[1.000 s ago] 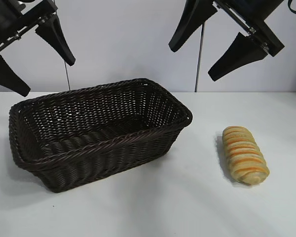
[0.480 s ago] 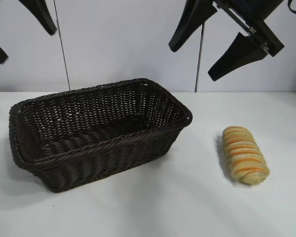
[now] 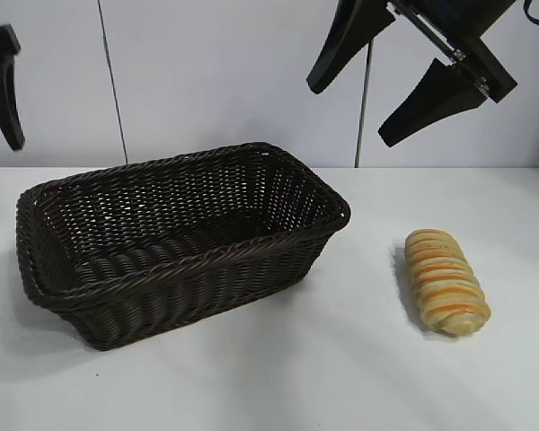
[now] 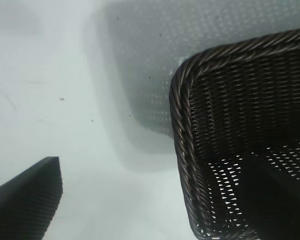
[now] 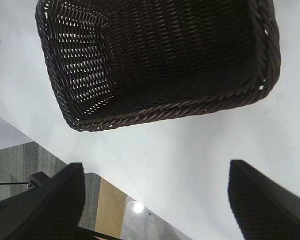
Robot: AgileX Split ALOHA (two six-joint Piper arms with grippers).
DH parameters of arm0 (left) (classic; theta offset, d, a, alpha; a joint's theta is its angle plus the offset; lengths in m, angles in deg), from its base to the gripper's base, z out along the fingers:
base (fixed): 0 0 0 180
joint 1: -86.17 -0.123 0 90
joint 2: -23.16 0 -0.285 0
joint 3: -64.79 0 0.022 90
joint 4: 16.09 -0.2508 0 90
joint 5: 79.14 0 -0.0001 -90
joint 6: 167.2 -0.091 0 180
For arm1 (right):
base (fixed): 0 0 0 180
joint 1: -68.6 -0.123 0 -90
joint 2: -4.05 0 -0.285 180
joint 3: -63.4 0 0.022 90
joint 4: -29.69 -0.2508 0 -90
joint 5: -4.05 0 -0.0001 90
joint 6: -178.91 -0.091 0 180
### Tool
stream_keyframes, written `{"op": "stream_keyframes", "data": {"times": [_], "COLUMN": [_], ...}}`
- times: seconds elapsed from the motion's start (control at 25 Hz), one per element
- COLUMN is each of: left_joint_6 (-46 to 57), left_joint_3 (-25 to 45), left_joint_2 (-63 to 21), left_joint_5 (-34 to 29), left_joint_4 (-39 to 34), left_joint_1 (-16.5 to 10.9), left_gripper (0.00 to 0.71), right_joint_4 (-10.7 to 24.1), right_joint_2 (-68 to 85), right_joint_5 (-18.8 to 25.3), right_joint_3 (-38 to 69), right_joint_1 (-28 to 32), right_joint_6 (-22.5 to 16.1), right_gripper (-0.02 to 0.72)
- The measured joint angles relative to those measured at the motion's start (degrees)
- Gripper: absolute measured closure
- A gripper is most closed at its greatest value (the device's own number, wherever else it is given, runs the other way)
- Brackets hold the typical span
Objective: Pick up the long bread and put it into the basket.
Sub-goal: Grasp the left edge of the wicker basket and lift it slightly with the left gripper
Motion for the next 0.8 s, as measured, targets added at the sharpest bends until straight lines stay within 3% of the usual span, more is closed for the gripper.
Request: {"op": "stream_keyframes", "data": {"times": [0.24,0.52,0.6,0.64,0.76,0.8], "left_joint_6": [1.18,7.17,7.36,7.41,6.54,6.47], "left_joint_3": [3.65,3.89,3.89,3.89,3.89,3.89], "left_joint_2": [0.7,7.2,8.11,8.34,8.52,8.44], "left_joint_5": [12.99,15.46,16.11,16.22,16.65,16.61], "left_joint_4": [-0.31,-5.69,-5.69,-5.69,-5.47,-4.87], "left_joint_1": [6.03,6.56,6.56,6.56,6.61,6.61], "left_gripper": [0.023,0.028,0.065,0.131,0.506,0.578], "right_joint_4": [0.0,0.0,0.0,0.0,0.0,0.0], "right_joint_2": [0.0,0.0,0.0,0.0,0.0,0.0], "right_joint_5": [-0.56,-0.56,-0.56,-0.56,-0.56,-0.56], "right_joint_3": [0.0,0.0,0.0,0.0,0.0,0.0], "right_joint_1": [-0.05,-0.05,-0.05,-0.05,-0.05,-0.05], "right_joint_6": [0.0,0.0,0.0,0.0,0.0,0.0], "right_gripper": [0.155,0.155,0.155,0.155,0.155,0.155]}}
